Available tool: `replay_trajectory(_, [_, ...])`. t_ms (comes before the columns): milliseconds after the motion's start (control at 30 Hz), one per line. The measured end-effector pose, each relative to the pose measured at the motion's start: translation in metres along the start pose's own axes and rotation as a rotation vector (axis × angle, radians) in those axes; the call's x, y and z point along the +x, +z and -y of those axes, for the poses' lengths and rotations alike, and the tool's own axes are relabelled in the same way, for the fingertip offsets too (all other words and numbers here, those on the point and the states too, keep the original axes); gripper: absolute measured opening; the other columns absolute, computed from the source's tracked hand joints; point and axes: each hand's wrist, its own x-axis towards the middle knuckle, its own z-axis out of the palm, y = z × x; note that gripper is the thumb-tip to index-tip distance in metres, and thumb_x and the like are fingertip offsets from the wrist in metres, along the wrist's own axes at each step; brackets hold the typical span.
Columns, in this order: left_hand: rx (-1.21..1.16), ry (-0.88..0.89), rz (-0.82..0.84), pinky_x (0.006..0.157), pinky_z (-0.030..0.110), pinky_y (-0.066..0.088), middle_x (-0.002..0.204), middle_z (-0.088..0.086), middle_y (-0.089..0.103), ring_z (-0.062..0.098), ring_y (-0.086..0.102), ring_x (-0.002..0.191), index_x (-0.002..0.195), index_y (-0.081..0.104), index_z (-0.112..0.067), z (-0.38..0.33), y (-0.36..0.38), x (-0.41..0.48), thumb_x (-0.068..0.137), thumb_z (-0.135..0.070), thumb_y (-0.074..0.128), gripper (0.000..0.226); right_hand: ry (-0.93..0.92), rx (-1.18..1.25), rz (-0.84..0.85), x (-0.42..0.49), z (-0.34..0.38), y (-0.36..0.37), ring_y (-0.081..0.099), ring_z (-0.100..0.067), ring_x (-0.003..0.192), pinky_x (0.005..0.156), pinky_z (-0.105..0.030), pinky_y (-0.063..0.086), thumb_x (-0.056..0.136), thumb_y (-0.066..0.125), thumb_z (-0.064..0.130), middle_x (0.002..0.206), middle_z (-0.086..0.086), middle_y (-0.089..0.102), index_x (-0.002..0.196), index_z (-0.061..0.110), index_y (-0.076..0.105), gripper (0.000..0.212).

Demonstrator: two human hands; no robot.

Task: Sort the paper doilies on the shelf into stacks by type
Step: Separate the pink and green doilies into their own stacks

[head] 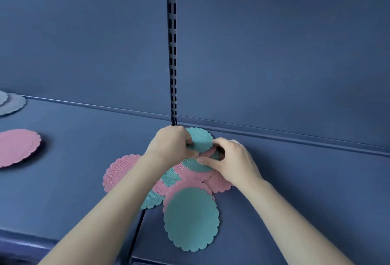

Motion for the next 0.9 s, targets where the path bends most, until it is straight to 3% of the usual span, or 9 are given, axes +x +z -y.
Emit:
replay_trajectory(167, [-0.032, -0.128, -0.217, 0.060, 0.036, 0.042, 0.072, 0.010, 0.052, 0.035, 0.053, 0.070, 0.086, 0.051, -0.008, -0.014, 0.008, -0.014, 0.098, -0.019, 0.043, 0.018, -0.093, -0.123, 0.001, 0.007, -0.010, 0.000, 0.053, -0.022, 0.108, 0.091, -0.034, 0.043, 0.066, 0.061, 0.074, 0.110, -0.002, 0.063, 0.124, 0.027, 0.051, 0.076])
replay_trajectory(333, [-0.473, -0.363, -0.658, 0.061, 0.037, 0.043, 0.075, 0.012, 0.064, 0.034, 0.059, 0.070, 0.085, 0.052, -0.007, -0.021, 0.000, -0.049, 0.099, -0.016, 0.040, 0.020, -0.463, -0.242, 0.065, 0.020, -0.008, -0.005, 0.047, -0.023, 0.115, 0.108, -0.035, 0.029, 0.093, 0.045, 0.053, 0.119, -0.001, 0.061, 0.113, 0.020, 0.058, 0.042])
replay_trajectory(400, [-0.773, -0.457, -0.748, 0.065, 0.033, 0.050, 0.081, 0.009, 0.070, 0.024, 0.068, 0.071, 0.089, 0.058, -0.012, -0.026, -0.009, -0.072, 0.097, -0.012, 0.044, 0.016, -0.564, -0.323, 0.101, 0.024, -0.004, -0.009, 0.051, -0.027, 0.103, 0.095, -0.033, 0.037, 0.101, 0.037, 0.037, 0.104, -0.005, 0.064, 0.101, 0.014, 0.058, 0.032])
replay_trajectory(467, [-1.106, -0.522, -0.808, 0.072, 0.033, 0.058, 0.082, 0.008, 0.070, 0.017, 0.070, 0.065, 0.093, 0.061, -0.011, -0.028, -0.015, -0.097, 0.096, -0.005, 0.047, 0.016, -0.687, -0.354, -0.036, 0.027, 0.003, -0.010, 0.058, -0.030, 0.093, 0.074, -0.034, 0.038, 0.102, 0.033, 0.024, 0.096, -0.010, 0.066, 0.101, 0.008, 0.059, 0.031])
replay_trajectory(567, [-1.526, -0.556, -0.933, 0.067, 0.031, 0.060, 0.092, 0.015, 0.069, 0.019, 0.071, 0.066, 0.101, 0.058, -0.001, -0.019, -0.022, -0.143, 0.096, 0.002, 0.044, 0.015, -0.621, 0.014, -0.304, 0.018, 0.030, -0.014, 0.044, -0.023, 0.049, 0.043, -0.026, 0.023, 0.096, 0.039, 0.012, 0.056, -0.006, 0.054, 0.072, 0.006, 0.051, 0.027])
replay_trajectory(667, [-1.779, -0.578, -1.145, 0.064, 0.031, 0.060, 0.104, 0.022, 0.065, 0.025, 0.071, 0.073, 0.120, 0.046, 0.003, 0.000, -0.032, -0.196, 0.094, 0.008, 0.042, 0.026, -0.298, 0.638, -0.191, 0.007, 0.070, -0.014, 0.041, -0.014, 0.056, 0.050, -0.021, 0.033, 0.096, 0.042, 0.012, 0.060, 0.004, 0.048, 0.077, 0.008, 0.053, 0.023])
replay_trajectory(733, [-1.863, -0.573, -1.276, 0.064, 0.032, 0.060, 0.103, 0.023, 0.063, 0.028, 0.070, 0.078, 0.114, 0.045, 0.000, 0.016, -0.042, -0.228, 0.093, 0.011, 0.040, 0.024, -0.137, 0.877, -0.077, -0.002, 0.100, -0.011, 0.048, -0.011, 0.065, 0.057, -0.015, 0.038, 0.093, 0.043, 0.010, 0.071, 0.007, 0.055, 0.091, 0.009, 0.061, 0.018])
replay_trajectory(800, [-1.864, -0.576, -1.326, 0.064, 0.032, 0.060, 0.099, 0.021, 0.063, 0.029, 0.068, 0.081, 0.102, 0.049, -0.002, 0.033, -0.051, -0.257, 0.092, 0.012, 0.039, 0.020, -0.143, 0.938, -0.002, -0.014, 0.131, 0.001, 0.056, -0.008, 0.074, 0.068, -0.020, 0.045, 0.093, 0.044, 0.010, 0.082, 0.008, 0.062, 0.098, 0.010, 0.064, 0.020])
replay_trajectory(900, [-1.803, -0.624, -1.322, 0.068, 0.032, 0.061, 0.101, 0.019, 0.065, 0.027, 0.068, 0.084, 0.111, 0.050, -0.006, 0.068, -0.059, -0.296, 0.092, 0.011, 0.040, 0.027, -0.173, 0.975, 0.091, -0.032, 0.176, 0.031, 0.060, -0.008, 0.080, 0.074, -0.018, 0.049, 0.096, 0.046, 0.010, 0.089, 0.004, 0.065, 0.099, 0.012, 0.062, 0.017])
